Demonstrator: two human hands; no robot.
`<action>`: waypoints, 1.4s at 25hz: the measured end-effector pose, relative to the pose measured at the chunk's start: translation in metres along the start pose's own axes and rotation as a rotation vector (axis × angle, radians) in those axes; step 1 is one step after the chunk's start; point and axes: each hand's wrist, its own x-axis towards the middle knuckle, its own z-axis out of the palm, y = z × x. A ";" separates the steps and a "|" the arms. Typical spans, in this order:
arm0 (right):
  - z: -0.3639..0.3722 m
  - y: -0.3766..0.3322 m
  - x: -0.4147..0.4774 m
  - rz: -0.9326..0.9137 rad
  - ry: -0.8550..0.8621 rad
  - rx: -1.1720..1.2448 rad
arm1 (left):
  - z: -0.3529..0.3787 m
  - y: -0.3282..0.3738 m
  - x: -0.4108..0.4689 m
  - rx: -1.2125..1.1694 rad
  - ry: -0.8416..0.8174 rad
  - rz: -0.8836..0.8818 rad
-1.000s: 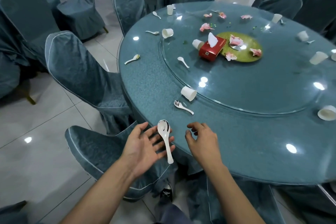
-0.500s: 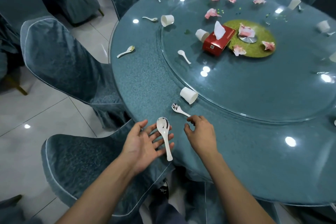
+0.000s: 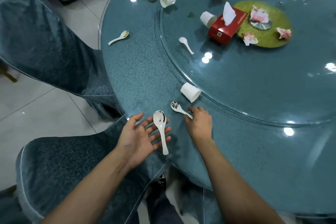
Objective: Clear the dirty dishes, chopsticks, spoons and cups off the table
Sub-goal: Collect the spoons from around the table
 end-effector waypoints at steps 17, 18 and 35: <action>0.022 0.002 0.018 0.034 -0.035 -0.100 | -0.012 0.013 0.013 -0.007 0.031 -0.009; 0.022 0.001 0.014 0.050 -0.035 -0.073 | -0.013 0.015 0.012 -0.008 0.030 -0.009; -0.029 -0.100 -0.114 0.268 0.174 0.373 | -0.033 0.044 -0.004 0.014 -0.057 -0.103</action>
